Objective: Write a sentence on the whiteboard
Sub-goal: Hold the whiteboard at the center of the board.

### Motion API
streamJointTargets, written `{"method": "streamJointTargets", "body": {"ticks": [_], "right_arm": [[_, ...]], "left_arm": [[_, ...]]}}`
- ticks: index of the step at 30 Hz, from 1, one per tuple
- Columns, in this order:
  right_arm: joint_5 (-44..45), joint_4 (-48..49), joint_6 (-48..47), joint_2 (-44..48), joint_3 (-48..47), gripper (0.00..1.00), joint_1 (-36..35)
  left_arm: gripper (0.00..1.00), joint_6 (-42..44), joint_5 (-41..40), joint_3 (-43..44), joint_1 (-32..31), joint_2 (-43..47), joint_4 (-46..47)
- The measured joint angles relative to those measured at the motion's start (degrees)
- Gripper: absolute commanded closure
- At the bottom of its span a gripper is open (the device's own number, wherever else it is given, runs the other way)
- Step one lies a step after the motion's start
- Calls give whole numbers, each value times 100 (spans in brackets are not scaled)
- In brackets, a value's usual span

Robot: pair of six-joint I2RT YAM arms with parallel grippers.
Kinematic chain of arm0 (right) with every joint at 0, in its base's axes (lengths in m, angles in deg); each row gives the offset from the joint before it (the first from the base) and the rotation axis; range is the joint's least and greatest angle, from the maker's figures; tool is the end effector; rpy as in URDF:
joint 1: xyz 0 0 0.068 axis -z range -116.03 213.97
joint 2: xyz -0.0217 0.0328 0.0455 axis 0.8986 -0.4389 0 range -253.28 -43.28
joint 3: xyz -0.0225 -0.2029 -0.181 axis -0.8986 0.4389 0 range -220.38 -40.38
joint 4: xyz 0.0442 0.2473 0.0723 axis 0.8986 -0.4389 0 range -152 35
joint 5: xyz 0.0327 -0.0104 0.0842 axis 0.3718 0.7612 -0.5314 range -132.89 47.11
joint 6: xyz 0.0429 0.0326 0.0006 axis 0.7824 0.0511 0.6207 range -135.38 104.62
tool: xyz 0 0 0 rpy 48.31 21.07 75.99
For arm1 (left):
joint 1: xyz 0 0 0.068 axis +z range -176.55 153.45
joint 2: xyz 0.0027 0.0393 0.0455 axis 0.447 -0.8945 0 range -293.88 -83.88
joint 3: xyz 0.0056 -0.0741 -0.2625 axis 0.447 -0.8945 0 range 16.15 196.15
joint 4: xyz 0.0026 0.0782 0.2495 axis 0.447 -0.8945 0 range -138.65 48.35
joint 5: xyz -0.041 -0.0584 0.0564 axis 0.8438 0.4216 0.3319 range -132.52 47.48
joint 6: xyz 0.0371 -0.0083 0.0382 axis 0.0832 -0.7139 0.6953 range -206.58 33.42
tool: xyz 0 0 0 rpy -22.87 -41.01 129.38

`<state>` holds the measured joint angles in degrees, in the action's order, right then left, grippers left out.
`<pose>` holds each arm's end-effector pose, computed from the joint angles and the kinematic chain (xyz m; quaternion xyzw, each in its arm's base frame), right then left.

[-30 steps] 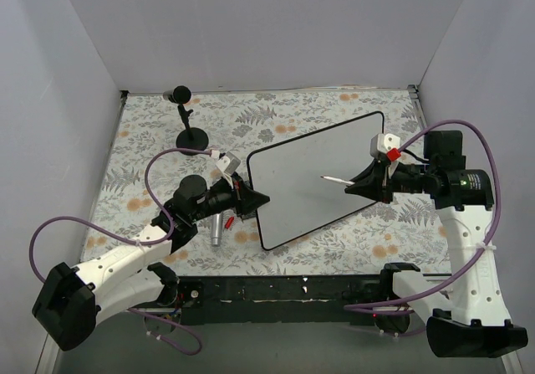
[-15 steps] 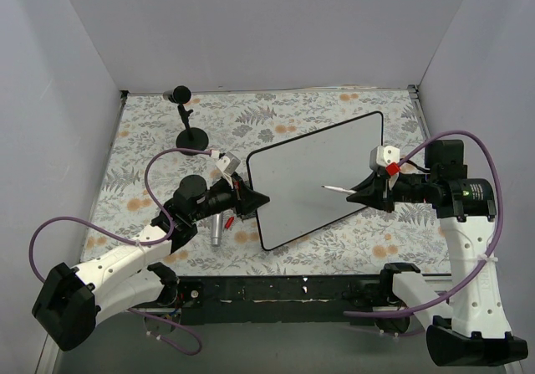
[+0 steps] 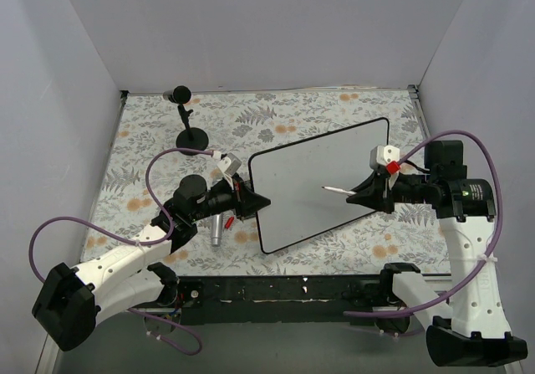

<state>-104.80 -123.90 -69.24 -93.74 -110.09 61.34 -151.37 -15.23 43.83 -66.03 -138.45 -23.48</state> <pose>0.1206 0.0369 0.3853 -0.5372 0.6252 0.3074 0.4754 0.1572 -0.1505 0.2553 -0.0117 0.7531 -0.6096 0.2472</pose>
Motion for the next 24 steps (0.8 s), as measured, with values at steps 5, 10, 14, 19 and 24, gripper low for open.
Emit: {"method": "streamJointTargets", "body": {"ticks": [5, 10, 14, 19, 24], "right_arm": [[-39, 151, 157, -175, -13, 99, -2], [-44, 496, 452, -205, -13, 99, -153], [-28, 960, 859, -177, 149, 99, -448], [109, 1257, 1106, -195, 328, 99, -828], [177, 1329, 1027, -267, 341, 99, -1104]], "left_arm": [[100, 50, 184, 0, 0, 2, 9], [100, 105, 289, 0, 0, -2, 26], [100, 131, 284, -44, 0, -9, 138], [100, 197, 232, -94, -2, -107, 345], [100, 284, 212, -83, -2, -358, 553]]}}
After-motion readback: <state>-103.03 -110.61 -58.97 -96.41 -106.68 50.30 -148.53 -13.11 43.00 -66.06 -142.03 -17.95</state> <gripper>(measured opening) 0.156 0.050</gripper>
